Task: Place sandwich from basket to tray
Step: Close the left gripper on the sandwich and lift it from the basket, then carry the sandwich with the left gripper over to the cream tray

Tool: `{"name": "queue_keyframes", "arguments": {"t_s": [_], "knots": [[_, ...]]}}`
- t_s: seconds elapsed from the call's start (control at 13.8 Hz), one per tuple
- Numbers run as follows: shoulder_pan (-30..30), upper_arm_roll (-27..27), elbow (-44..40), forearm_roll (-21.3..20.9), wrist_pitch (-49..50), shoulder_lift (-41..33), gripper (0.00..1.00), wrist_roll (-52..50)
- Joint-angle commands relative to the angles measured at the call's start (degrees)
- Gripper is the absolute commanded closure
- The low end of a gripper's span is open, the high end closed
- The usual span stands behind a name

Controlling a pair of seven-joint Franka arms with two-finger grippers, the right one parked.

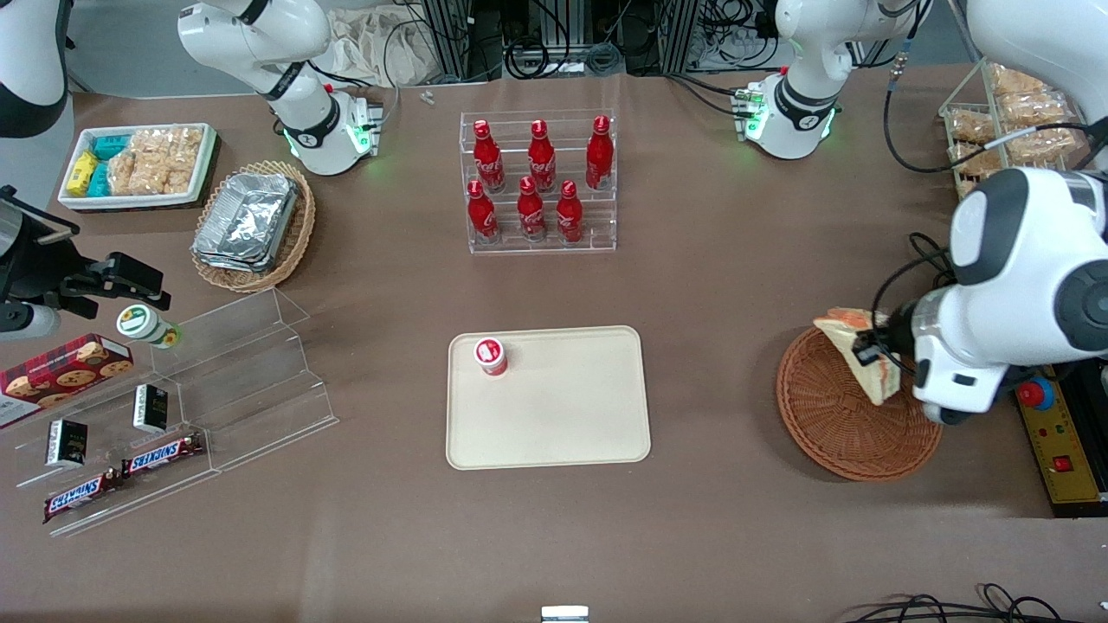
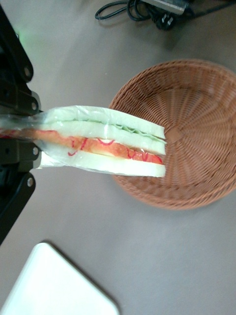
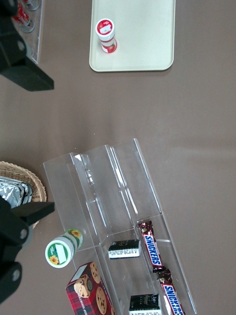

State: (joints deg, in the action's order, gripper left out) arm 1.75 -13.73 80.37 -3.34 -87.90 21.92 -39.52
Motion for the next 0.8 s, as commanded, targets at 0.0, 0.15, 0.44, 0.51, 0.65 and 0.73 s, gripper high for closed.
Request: {"name": "queue_keyframes", "arguments": {"t_s": [0.0,0.15,0.44,0.51,0.65,0.73], "knots": [[-0.2,-3.4,-0.5,-1.2,1.8,-0.4,0.84,3.1],[-0.2,-6.7,-0.6,-1.1,1.8,0.7,0.84,2.6],[-0.2,-16.1,-0.6,-4.3,-1.6,2.3,0.82,6.1],[-0.3,-17.5,-0.1,-5.5,-4.2,2.9,0.81,5.9],[-3.5,-19.4,-0.1,-7.3,-10.1,6.1,0.78,1.8],[-5.9,-19.4,-0.1,-9.0,-12.2,7.9,0.78,-1.7]]}}
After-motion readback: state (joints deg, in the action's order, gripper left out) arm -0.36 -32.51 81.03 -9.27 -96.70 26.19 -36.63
